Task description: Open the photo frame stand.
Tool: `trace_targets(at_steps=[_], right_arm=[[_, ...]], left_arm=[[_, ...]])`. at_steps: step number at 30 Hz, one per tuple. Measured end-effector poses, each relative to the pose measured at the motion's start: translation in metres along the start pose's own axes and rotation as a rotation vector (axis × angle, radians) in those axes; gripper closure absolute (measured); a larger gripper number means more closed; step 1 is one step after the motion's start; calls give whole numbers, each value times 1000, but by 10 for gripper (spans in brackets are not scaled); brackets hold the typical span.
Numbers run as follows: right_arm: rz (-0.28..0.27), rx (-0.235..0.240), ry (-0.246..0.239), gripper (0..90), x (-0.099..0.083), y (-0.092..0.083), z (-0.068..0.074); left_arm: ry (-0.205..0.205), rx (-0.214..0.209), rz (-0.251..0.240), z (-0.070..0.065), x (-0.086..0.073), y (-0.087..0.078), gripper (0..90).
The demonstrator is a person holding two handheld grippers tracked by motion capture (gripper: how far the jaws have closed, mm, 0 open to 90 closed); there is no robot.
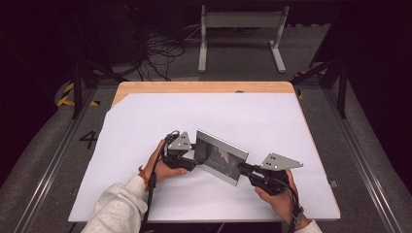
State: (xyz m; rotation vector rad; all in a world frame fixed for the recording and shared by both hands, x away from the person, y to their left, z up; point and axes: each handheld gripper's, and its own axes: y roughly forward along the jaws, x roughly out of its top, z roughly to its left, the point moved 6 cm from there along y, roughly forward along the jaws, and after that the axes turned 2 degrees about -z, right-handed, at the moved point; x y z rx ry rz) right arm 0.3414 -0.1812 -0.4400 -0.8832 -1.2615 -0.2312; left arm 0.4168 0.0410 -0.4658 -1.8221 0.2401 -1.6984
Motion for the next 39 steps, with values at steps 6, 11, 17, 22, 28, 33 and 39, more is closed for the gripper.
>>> trace_targets(at_steps=[6, 11, 17, 22, 28, 33, 39], right_arm=[[-11, 1, 12, 799, -1, 2, -1], [-15, -14, -9, 788, -1, 4, 0], [6, -14, -24, 782, -7, 7, 0], [26, -12, -27, 782, -13, 10, 1], [30, -14, -32, 778, -13, 11, 1], [31, -9, -31, 775, -13, 12, 0], [29, -22, -22, 755, -12, 16, -5]], left_arm=[[3, 2, 16, -4, -5, -10, 551], [3, 9, 12, -7, -8, -13, 580], [6, 2, 7, -6, -8, -9, 567], [8, -11, 13, -6, -10, -7, 559], [-15, -41, 9, -5, -13, -5, 575], [-28, -37, 14, -7, -15, -5, 582], [-26, 8, 20, -12, -18, -9, 618]])
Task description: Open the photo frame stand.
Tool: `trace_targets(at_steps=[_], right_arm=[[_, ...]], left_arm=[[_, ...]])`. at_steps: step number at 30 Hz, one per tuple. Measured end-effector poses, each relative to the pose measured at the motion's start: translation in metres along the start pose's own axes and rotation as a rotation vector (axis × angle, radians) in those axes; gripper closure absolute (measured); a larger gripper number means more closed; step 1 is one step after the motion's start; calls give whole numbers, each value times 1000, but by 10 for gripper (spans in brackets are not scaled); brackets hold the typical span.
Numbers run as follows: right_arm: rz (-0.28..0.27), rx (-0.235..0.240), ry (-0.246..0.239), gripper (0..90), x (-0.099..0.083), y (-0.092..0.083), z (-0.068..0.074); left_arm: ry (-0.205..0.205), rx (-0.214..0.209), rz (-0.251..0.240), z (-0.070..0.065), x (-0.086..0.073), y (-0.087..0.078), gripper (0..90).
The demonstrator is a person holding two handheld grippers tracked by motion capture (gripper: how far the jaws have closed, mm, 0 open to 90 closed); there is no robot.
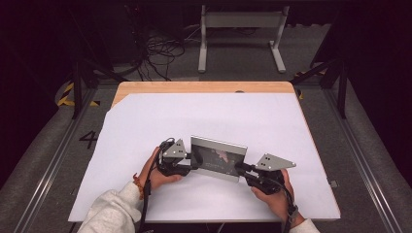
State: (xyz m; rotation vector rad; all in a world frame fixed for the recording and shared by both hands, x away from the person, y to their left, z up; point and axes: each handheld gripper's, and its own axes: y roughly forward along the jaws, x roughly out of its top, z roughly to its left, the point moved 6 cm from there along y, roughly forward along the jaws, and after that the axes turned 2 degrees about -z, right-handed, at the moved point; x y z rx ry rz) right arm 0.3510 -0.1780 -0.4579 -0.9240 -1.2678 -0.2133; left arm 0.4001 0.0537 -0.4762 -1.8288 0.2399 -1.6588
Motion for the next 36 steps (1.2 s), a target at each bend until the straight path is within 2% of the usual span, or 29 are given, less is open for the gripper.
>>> trace_targets(at_steps=[3, 11, 15, 22, 26, 30, 36], right_arm=[[5, -15, -13, 745, 1, 3, -2], [5, -20, -9, 732, 3, 6, -5], [4, -23, -5, 723, 3, 7, -8], [11, -21, -1, 713, 0, 10, -11], [65, -33, -31, 722, -8, 13, -10], [72, -22, -16, 732, -11, 13, -12], [74, -43, 2, 714, -9, 18, -18]], left_arm=[[-2, 35, -3, -3, -2, 0, 619], [-5, 55, 18, -7, -6, 2, 624], [13, 69, 52, -8, -10, 7, 622], [4, 79, 55, -9, -12, 10, 622], [17, 77, 70, -9, -13, 11, 627], [7, 65, 71, -10, -14, 13, 632], [11, 78, 69, -8, -13, 16, 646]])
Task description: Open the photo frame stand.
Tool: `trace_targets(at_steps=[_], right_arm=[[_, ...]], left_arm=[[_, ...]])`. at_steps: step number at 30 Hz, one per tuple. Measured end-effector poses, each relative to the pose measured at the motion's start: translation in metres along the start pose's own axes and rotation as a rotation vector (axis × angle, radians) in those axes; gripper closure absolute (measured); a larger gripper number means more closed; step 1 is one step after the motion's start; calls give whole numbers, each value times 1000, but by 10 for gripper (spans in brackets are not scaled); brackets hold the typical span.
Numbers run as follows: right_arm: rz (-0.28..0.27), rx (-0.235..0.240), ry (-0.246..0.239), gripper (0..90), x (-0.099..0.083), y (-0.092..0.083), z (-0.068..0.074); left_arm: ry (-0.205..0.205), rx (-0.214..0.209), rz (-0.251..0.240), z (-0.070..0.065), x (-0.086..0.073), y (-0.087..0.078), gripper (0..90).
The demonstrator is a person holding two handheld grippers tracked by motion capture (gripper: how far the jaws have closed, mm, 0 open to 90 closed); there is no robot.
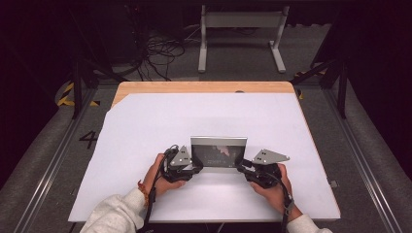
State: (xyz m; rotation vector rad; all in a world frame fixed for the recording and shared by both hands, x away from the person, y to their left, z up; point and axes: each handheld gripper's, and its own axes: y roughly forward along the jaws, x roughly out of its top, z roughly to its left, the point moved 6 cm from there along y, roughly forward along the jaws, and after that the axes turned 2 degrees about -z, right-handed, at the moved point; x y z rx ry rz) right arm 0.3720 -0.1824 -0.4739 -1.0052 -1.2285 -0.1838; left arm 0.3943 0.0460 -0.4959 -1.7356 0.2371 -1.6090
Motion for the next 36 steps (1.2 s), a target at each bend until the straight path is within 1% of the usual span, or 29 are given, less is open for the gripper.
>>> trace_targets(at_steps=[5, 9, 11, 12, 14, 15, 17, 18, 19, 20, 22, 23, 24, 27, 30, 31, 33, 35, 36], right_arm=[[-5, -10, 5, 707, 1, 3, -3], [-8, -20, 16, 701, 2, 5, -5], [-1, -28, 10, 709, 2, 4, -5], [4, -28, 9, 718, 1, 4, -5], [-1, -7, 30, 714, 1, -1, -7], [-11, -4, 37, 711, 2, -3, -9], [-47, 0, 60, 710, 7, -11, -13], [-69, 5, 75, 723, 10, -14, -16], [-79, 6, 89, 751, 12, -16, -16], [-80, 10, 86, 767, 13, -16, -17], [-73, 26, 84, 771, 12, -14, -14], [-65, 20, 79, 773, 11, -12, -13], [-55, 23, 69, 794, 10, -11, -13], [-51, 34, 73, 812, 8, -11, -13], [-48, 31, 70, 814, 7, -12, -12], [-40, 21, 60, 817, 7, -11, -11], [-40, 22, 63, 817, 7, -11, -10], [-37, 17, 56, 816, 6, -10, -9], [-34, 11, 53, 816, 5, -10, -8]], left_arm=[[13, 2, 7, 3, 0, 3, 649], [12, -1, 9, 4, 1, 4, 652], [7, -2, 5, 5, 1, 2, 655], [1, -5, -7, 5, 1, 0, 660], [-8, -18, -35, 6, 3, -5, 655], [-4, -15, -48, 6, 5, -8, 657], [-16, -33, -85, 7, 9, -14, 654], [-20, -26, -94, 9, 10, -17, 666], [-25, -30, -110, 9, 11, -18, 673], [-36, -40, -119, 10, 12, -20, 672], [-41, -21, -118, 10, 13, -21, 694], [-39, -14, -116, 11, 13, -22, 706], [-34, -9, -111, 11, 13, -22, 720], [-31, -11, -106, 12, 11, -22, 732], [-33, -9, -106, 13, 11, -22, 734], [-30, -7, -105, 13, 11, -22, 734], [-24, 10, -99, 14, 11, -22, 732], [-28, 1, -93, 14, 10, -20, 728], [-26, 3, -88, 14, 9, -20, 728]])
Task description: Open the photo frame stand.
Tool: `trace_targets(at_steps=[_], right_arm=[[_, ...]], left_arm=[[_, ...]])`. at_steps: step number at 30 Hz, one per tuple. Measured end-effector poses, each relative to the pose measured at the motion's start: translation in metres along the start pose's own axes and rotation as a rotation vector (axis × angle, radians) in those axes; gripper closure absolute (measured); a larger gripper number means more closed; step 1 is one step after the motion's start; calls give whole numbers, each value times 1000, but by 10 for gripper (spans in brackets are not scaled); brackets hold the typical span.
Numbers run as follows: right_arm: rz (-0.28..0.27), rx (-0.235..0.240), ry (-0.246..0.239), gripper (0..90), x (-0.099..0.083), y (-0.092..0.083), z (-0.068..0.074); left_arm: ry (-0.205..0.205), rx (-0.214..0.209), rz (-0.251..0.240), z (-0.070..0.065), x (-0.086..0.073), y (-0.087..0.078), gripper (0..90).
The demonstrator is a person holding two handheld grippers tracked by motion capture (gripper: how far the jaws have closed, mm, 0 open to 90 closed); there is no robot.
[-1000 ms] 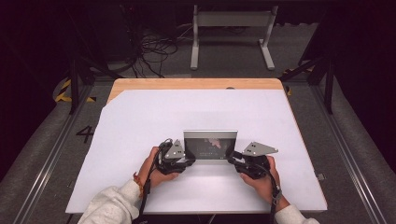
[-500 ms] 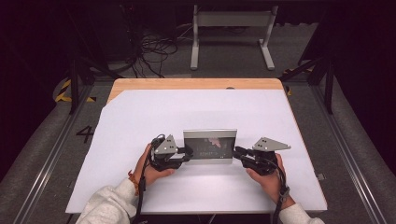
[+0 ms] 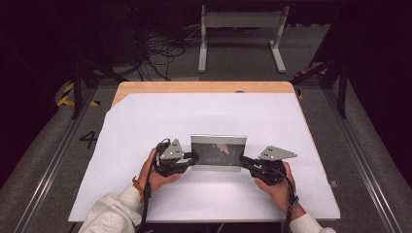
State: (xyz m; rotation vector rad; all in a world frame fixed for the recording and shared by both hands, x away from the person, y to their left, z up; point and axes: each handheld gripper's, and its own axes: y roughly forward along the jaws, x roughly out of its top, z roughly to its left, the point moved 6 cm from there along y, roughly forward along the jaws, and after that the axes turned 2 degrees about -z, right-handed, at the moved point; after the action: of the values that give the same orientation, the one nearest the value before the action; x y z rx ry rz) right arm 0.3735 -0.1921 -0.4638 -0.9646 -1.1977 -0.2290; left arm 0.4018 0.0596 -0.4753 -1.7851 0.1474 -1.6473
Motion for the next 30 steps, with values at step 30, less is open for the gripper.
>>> trace_targets(at_steps=[30], right_arm=[[32, -39, -103, 833, -3, -2, 6]], left_arm=[[11, 60, 28, 4, -2, -4, 723]])
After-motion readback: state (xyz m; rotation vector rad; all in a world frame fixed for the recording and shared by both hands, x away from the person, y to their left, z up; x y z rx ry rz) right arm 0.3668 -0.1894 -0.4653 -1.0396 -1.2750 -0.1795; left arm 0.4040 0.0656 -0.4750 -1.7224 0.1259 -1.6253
